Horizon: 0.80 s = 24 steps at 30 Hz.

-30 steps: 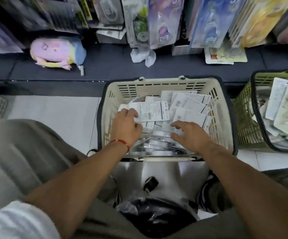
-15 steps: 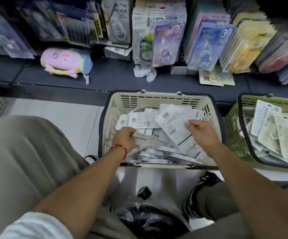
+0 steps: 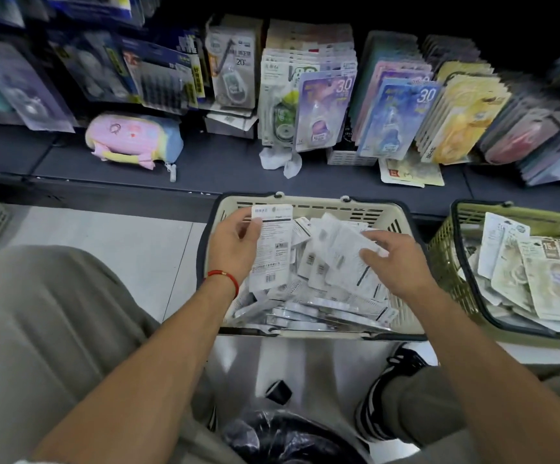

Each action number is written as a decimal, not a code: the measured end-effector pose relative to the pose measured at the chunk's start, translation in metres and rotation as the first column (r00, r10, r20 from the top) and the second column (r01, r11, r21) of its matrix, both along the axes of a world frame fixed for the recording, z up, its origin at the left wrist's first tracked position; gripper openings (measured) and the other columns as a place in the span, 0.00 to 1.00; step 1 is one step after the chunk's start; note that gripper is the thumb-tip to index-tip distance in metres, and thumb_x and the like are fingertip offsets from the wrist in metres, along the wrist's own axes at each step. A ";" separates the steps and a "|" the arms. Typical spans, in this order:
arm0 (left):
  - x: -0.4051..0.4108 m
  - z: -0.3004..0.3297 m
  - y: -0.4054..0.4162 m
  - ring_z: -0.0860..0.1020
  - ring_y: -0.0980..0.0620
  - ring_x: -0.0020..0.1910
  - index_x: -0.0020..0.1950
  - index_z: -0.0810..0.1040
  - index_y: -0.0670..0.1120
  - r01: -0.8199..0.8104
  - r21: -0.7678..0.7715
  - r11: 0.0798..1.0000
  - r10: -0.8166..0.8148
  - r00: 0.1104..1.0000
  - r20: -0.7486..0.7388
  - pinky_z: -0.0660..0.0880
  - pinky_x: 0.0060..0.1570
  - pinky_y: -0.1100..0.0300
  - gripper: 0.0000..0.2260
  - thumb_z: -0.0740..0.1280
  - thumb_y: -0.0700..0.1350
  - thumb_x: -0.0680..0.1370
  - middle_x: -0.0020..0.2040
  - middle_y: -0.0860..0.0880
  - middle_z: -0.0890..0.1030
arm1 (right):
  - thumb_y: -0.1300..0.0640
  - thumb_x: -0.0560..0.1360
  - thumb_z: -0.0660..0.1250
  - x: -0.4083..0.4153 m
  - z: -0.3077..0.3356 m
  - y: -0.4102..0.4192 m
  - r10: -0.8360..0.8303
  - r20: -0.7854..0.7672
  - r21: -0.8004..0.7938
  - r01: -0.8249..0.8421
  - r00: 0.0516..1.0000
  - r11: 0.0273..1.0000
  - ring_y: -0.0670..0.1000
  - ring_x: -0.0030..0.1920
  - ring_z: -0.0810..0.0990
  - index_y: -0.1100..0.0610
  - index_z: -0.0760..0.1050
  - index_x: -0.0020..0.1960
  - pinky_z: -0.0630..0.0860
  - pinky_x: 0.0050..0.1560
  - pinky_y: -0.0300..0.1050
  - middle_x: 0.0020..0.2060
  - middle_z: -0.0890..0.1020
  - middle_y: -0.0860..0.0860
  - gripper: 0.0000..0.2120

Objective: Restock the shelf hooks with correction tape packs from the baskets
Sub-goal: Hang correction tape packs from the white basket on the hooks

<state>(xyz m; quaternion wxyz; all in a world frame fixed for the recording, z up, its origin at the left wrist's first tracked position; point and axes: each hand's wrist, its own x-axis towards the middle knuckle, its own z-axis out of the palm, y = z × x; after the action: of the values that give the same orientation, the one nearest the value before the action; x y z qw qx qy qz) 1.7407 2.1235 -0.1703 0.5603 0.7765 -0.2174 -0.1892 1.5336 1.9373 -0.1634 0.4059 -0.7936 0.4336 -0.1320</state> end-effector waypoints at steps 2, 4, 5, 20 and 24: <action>-0.006 0.005 0.000 0.85 0.52 0.50 0.63 0.83 0.50 0.036 0.033 0.999 -0.041 0.990 0.133 0.82 0.53 0.53 0.10 0.65 0.45 0.85 0.50 0.51 0.88 | 0.58 0.77 0.76 0.002 0.007 0.004 0.126 -0.090 -0.093 -0.134 0.988 0.987 0.41 0.47 0.84 0.50 0.87 0.58 0.77 0.47 0.30 0.51 0.87 0.43 0.10; -0.011 0.008 -0.002 0.85 0.53 0.51 0.65 0.83 0.52 0.047 0.097 0.994 -0.069 0.968 0.240 0.80 0.54 0.58 0.11 0.65 0.48 0.85 0.51 0.52 0.88 | 0.57 0.77 0.76 0.004 0.013 0.010 0.242 -0.166 -0.112 -0.262 0.956 0.959 0.35 0.42 0.80 0.49 0.88 0.53 0.73 0.46 0.27 0.43 0.86 0.38 0.07; -0.011 0.009 -0.002 0.84 0.53 0.52 0.66 0.83 0.52 0.040 0.125 0.991 -0.072 0.961 0.267 0.79 0.55 0.60 0.12 0.65 0.48 0.85 0.52 0.52 0.88 | 0.57 0.76 0.77 0.006 0.015 0.012 0.276 -0.179 -0.102 -0.297 0.944 0.950 0.32 0.40 0.79 0.48 0.88 0.51 0.71 0.42 0.25 0.41 0.84 0.35 0.05; -0.034 -0.006 -0.018 0.85 0.57 0.56 0.61 0.82 0.64 0.345 0.006 0.938 -0.341 0.930 -0.137 0.81 0.61 0.54 0.28 0.81 0.37 0.71 0.56 0.57 0.87 | 0.41 0.76 0.75 0.036 0.013 0.045 -0.044 -0.044 -0.242 0.032 0.998 0.970 0.51 0.63 0.75 0.50 0.69 0.71 0.75 0.60 0.50 0.65 0.74 0.50 0.29; -0.049 -0.006 -0.017 0.82 0.51 0.58 0.66 0.79 0.52 0.171 0.227 0.959 -0.197 0.976 0.097 0.78 0.61 0.57 0.25 0.80 0.42 0.72 0.58 0.51 0.85 | 0.30 0.77 0.66 0.047 0.010 0.064 -0.195 0.031 0.612 0.136 0.980 0.779 0.54 0.57 0.84 0.52 0.74 0.69 0.84 0.56 0.55 0.59 0.83 0.54 0.32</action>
<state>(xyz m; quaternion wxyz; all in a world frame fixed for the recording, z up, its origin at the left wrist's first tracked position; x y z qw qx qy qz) 1.6917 2.1062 -0.1768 0.4381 0.8194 -0.2996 -0.2166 1.5802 2.0017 -0.1533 0.6451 -0.5733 0.5018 -0.0579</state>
